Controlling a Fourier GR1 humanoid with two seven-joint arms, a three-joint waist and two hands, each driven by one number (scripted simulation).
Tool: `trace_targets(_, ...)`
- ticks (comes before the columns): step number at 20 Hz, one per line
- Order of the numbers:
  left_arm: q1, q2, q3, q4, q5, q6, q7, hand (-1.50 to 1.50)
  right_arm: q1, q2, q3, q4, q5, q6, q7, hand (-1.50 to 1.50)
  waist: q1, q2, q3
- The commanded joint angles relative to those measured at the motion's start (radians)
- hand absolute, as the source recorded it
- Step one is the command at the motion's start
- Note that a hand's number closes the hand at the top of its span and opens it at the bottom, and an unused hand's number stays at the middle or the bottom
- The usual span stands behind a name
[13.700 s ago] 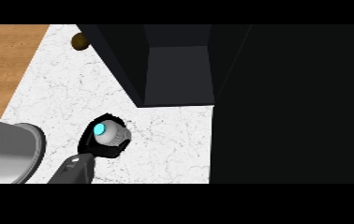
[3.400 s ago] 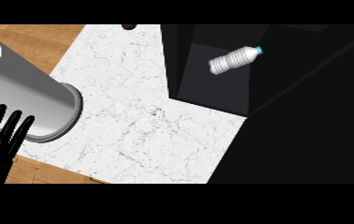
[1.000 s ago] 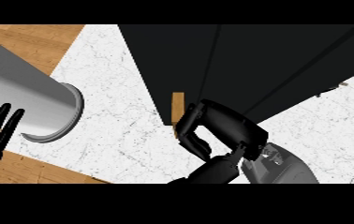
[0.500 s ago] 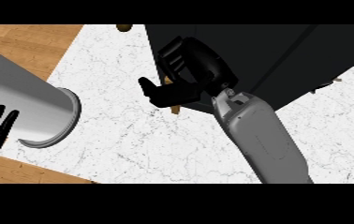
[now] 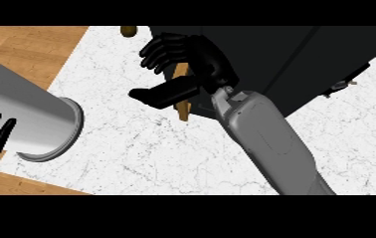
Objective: Pick up the bottled water, place it into the cabinet and close the cabinet
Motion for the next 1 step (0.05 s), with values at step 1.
trace_targets(1, -0.003, 0.001, 0.019, 0.008, -0.004, -0.001, -0.01, -1.5, -0.132, -0.001, -0.127, 0.181, -0.001, -0.099, -0.083, -1.5, -0.001, 0.032, -0.002)
